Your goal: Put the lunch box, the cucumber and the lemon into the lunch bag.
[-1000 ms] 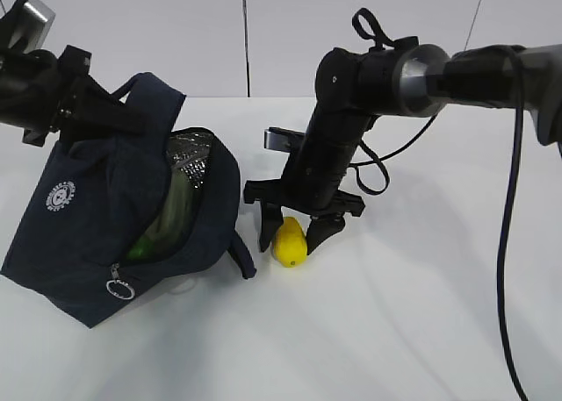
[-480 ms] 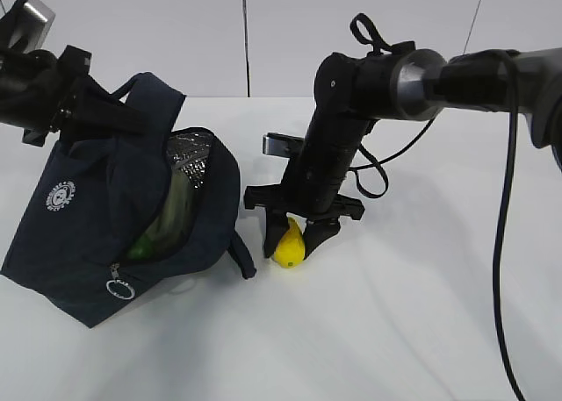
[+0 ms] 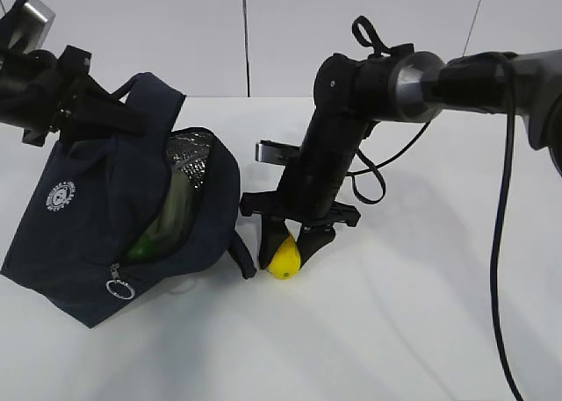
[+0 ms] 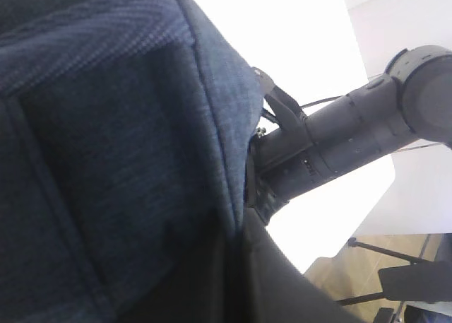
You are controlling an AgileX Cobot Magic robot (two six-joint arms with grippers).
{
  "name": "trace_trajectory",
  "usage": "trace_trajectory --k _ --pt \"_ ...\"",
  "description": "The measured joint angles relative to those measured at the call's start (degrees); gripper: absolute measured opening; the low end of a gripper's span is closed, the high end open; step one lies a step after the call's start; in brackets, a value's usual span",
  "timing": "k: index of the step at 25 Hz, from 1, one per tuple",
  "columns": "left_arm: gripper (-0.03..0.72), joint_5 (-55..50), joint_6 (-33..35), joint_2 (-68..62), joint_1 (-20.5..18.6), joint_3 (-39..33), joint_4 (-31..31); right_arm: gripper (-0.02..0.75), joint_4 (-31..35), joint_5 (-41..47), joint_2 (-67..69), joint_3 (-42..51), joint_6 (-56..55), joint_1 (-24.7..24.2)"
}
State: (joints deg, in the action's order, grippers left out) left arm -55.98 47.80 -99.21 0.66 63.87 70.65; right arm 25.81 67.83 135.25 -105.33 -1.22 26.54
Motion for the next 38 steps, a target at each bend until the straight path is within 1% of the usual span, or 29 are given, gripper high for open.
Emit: trace_trajectory --k 3,9,11,15,18,20,23,29,33,38 --pt "-0.009 0.0 0.0 0.0 0.0 0.0 -1.5 0.352 1.8 1.1 0.2 -1.1 2.2 0.0" --pt "-0.009 0.4 0.0 0.0 0.0 0.0 -5.9 0.351 5.1 1.3 0.2 -7.1 5.5 0.0" --pt "-0.009 0.8 0.0 0.0 0.0 0.0 -7.6 0.351 7.1 1.6 0.1 -9.3 6.4 0.0" --pt "-0.009 1.9 0.0 0.0 0.0 0.0 -8.9 0.351 12.0 1.9 0.0 -12.8 6.8 0.0" --pt "-0.009 2.0 0.0 0.0 -0.4 0.0 -9.6 0.351 16.2 1.9 0.0 -14.0 7.0 0.0" --pt "-0.009 2.0 0.0 0.0 -1.0 0.0 -9.7 0.351 17.8 2.0 -0.2 -14.0 7.1 0.0" --pt "-0.009 1.9 0.0 0.0 -2.6 0.0 -9.9 0.351 17.3 2.1 -1.0 -14.0 7.1 0.0" --pt "-0.009 -0.5 0.0 0.0 -5.9 0.0 -10.4 0.351 11.0 2.1 -1.5 -14.2 7.2 0.0" --pt "-0.009 -1.5 0.0 0.0 -6.2 0.0 -12.3 0.351 7.8 2.1 -1.5 -14.5 7.2 -0.3" --pt "-0.009 -1.5 0.0 0.0 -6.2 0.0 -14.8 0.351 2.7 2.3 -1.5 -18.4 4.8 -0.3"
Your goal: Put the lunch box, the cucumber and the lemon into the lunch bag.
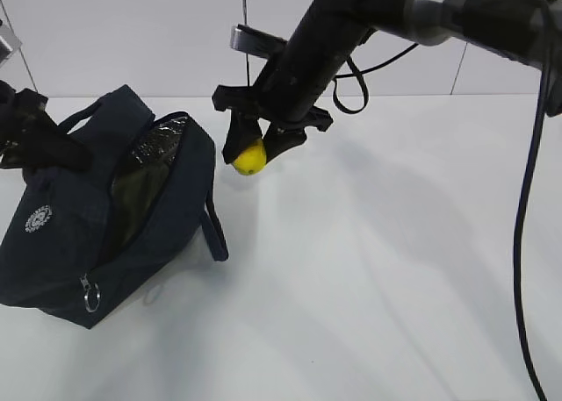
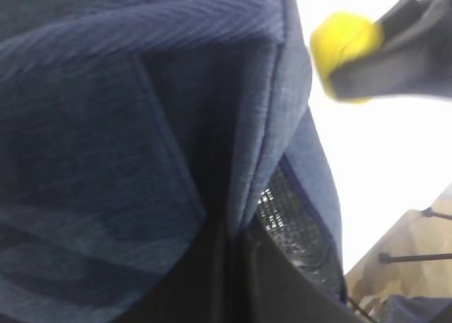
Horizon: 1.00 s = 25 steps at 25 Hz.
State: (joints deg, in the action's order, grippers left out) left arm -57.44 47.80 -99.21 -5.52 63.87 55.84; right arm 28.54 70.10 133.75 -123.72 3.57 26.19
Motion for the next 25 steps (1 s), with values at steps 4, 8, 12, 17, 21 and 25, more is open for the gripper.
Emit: trace_trajectory --k 4,8,12,17,21,25 --pt "-0.009 0.0 0.0 0.0 0.0 0.0 -0.9 0.351 2.8 0.0 0.0 -3.5 -1.9 -0.2" --pt "-0.009 0.2 0.0 0.0 0.0 0.0 -1.1 0.351 11.3 0.1 0.0 -4.2 -2.1 -0.2" --pt "-0.009 0.8 0.0 0.0 0.0 0.0 0.3 0.351 16.2 0.1 1.0 -4.3 -2.1 -0.2" --pt "-0.009 0.9 0.0 0.0 0.0 0.0 1.7 0.351 20.1 0.1 4.5 -4.3 -2.1 0.0" --pt "-0.009 0.9 0.0 0.0 0.0 0.0 1.8 0.356 22.5 0.1 5.9 -4.3 -2.1 1.3" --pt "-0.009 1.0 0.0 0.0 0.0 0.0 2.0 0.373 23.4 0.0 7.5 -4.5 -2.3 2.6"
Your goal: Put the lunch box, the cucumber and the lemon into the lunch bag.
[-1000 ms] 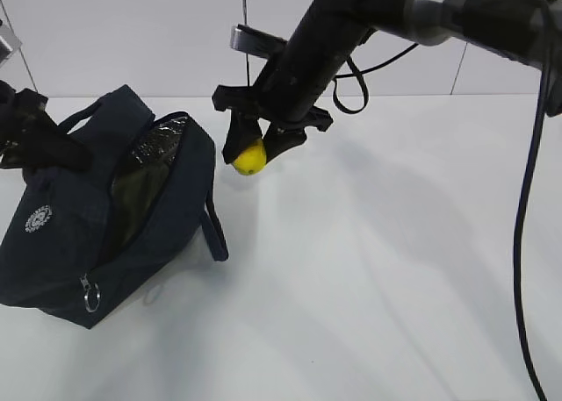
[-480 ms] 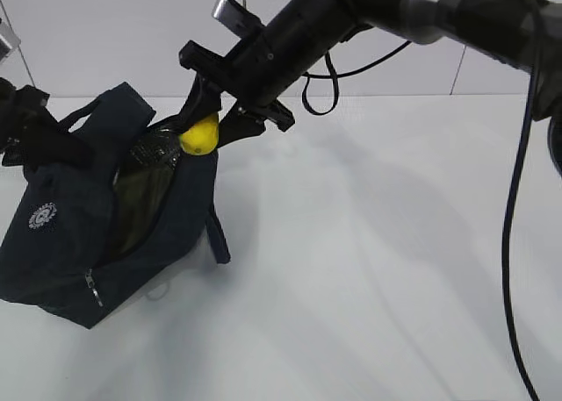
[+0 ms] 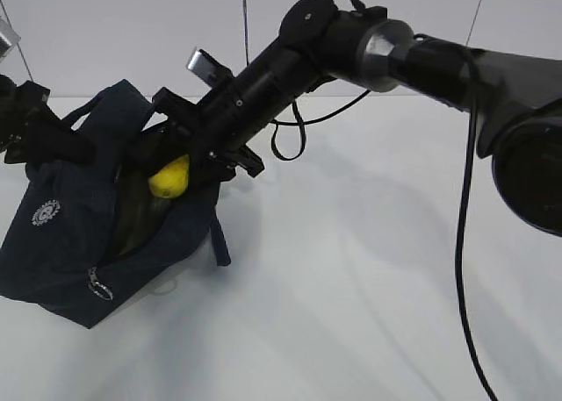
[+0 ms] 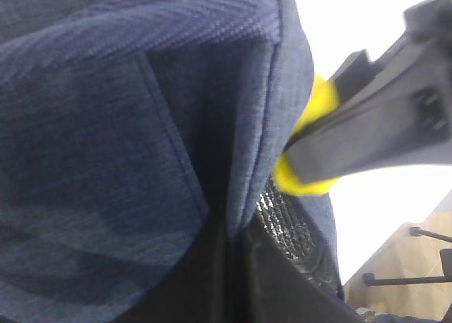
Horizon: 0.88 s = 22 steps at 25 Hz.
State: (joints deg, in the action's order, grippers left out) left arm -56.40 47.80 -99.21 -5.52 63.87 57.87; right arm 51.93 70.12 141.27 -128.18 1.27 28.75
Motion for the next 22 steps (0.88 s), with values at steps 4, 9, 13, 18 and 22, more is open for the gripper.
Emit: trace_trajectory --k 4,9,13,18,22 --pt "-0.009 0.5 0.0 0.0 0.0 0.0 0.1 0.452 0.0 0.0 0.5 0.0 -0.1 0.4" --pt "-0.009 0.7 0.0 0.0 0.0 0.0 0.1 0.553 0.1 0.0 0.5 0.0 -0.1 0.4" --pt "-0.009 0.7 0.0 0.0 0.0 0.0 -0.4 0.563 0.1 0.0 0.5 -0.4 -0.1 0.4" --pt "-0.009 0.9 0.0 0.0 0.0 0.0 -0.9 0.563 0.1 0.0 0.5 -3.6 1.9 -0.6" --pt "-0.009 1.0 0.0 0.0 0.0 0.0 -1.1 0.563 0.1 0.0 0.5 -8.1 2.3 -1.4"
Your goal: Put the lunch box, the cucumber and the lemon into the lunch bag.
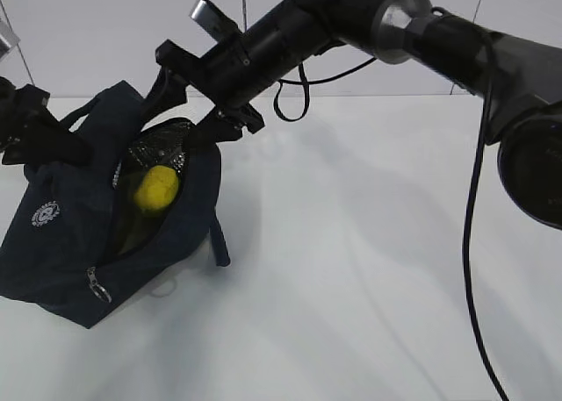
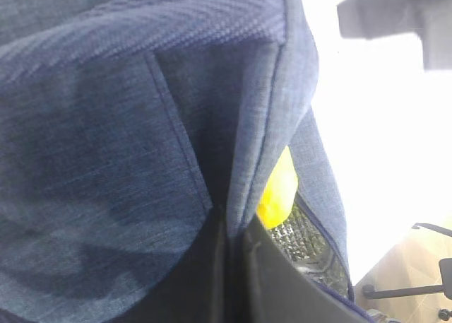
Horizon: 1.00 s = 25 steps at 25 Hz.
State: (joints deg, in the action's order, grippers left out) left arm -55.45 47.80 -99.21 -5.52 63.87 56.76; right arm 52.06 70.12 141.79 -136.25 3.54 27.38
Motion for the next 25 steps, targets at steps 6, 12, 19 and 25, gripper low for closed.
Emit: trace_trajectory --k 6,12,19,25 --pt "-0.009 0.0 0.0 0.0 0.0 0.0 0.0 0.562 -2.1 0.1 0.0 -5.7 0.0 -0.5" --pt "-0.009 0.0 0.0 0.0 0.0 0.0 0.0 0.562 -12.5 0.4 0.0 -7.0 -2.8 -1.8" --pt "-0.009 0.1 0.0 0.0 0.0 0.0 0.0 0.562 -21.6 0.9 -1.7 -7.0 -4.7 -2.2" --pt "-0.009 0.5 0.0 0.0 0.0 0.0 0.0 0.562 -19.2 0.9 -2.2 -3.3 -5.1 -2.2"
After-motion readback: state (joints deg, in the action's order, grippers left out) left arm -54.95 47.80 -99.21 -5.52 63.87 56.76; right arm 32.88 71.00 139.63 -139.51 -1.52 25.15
